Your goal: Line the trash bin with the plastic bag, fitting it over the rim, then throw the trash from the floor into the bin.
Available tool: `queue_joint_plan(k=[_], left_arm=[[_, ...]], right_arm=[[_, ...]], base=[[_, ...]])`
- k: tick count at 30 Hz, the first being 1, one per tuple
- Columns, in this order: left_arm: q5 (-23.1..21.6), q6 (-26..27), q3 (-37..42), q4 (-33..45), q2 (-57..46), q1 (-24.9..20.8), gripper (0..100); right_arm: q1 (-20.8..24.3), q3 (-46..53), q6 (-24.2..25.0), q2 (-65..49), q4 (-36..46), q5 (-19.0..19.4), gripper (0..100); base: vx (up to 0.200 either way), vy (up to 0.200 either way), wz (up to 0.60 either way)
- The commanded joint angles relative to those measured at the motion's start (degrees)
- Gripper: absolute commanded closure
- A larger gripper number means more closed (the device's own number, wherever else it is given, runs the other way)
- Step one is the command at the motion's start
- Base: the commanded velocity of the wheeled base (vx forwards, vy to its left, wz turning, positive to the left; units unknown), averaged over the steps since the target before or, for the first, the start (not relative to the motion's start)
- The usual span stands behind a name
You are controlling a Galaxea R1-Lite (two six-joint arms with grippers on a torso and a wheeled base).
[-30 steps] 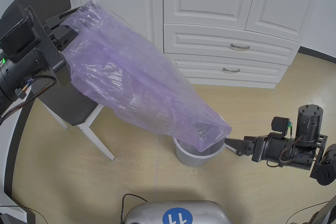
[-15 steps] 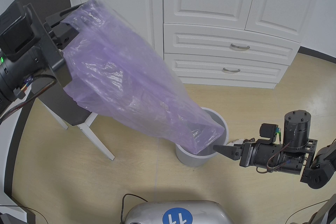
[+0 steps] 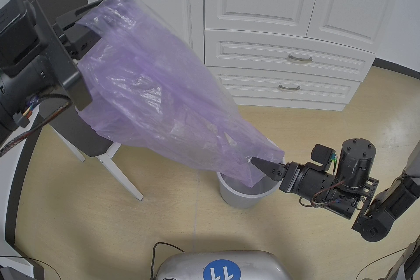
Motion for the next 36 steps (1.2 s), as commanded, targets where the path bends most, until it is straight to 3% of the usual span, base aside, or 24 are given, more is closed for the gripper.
queue_joint_plan(k=[1,11,36], left_arm=[[0.1,-0.6,0.0,-0.1,-0.2,-0.4,100],[0.1,-1.2,0.0,0.2,-0.5,-0.4,100],[0.1,-1.2,0.2,0.1,0.1,-0.4,100]], right_arm=[[-0.5,-0.3,0.4,3.3,-1.0,-0.3,0],[-1.8,-2.1,4.9,3.7,-5.5,-0.5,0],[-5.9,-1.5,4.3,3.1,-8.4,-0.4,0]], base=[[0.0,0.0,0.0],[0.0,0.0,0.0],[0.0,0.0,0.0]])
